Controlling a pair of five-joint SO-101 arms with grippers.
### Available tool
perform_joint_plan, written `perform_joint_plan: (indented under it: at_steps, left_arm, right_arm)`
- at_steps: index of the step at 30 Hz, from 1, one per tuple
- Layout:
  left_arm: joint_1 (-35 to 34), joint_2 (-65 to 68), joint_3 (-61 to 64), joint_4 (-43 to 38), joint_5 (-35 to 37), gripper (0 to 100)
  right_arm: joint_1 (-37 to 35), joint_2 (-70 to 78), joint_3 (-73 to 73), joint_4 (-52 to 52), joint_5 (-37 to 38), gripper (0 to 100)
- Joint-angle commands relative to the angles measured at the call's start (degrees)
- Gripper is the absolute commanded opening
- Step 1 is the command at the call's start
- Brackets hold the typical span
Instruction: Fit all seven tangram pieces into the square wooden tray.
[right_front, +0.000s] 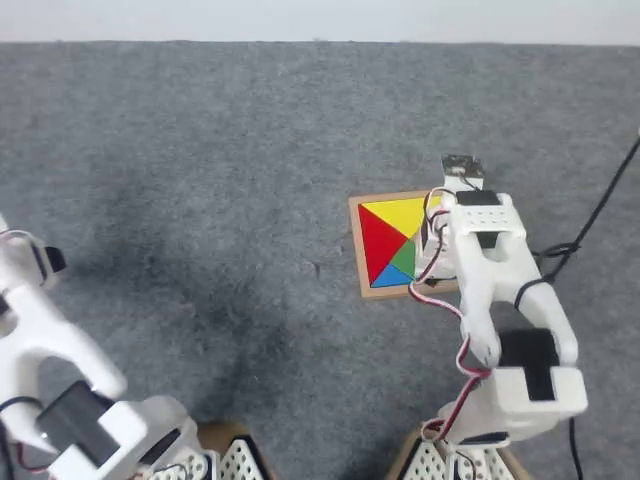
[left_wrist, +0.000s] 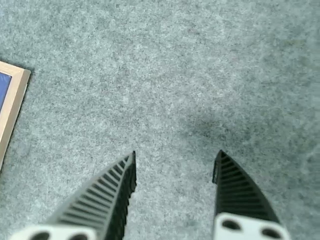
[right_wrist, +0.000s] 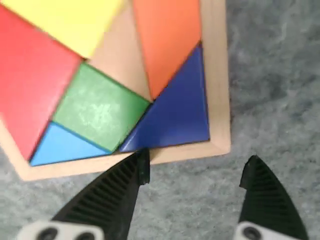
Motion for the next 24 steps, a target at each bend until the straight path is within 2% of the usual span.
perform_joint_plan:
  at_steps: [1, 8, 14, 20, 24]
  left_arm:
    - [0.00, -0.79, -0.22, -1.14, -0.62, 25]
    - [0.18, -0.79, -0.22, -1.14, -0.62, 25]
    - [1.41, -3.60, -1.89, 4.92, -0.62, 25]
    - [6.07, -20.57, 1.80, 13.63, -0.62, 24]
    - [10.99, -36.22, 12.35, 15.82, -0.70, 24]
  right_arm:
    - [1.98, 1.45, -4.66, -0.84, 0.62, 29.3]
    - [3.12, 3.12, -7.91, -0.31, 1.23, 29.5]
    - [2.86, -8.48, -3.16, 1.10, 1.58, 29.2]
    - [2.86, -29.14, 9.41, 0.75, 1.93, 29.0]
    - [3.30, -41.98, 18.90, 0.75, 2.46, 19.1]
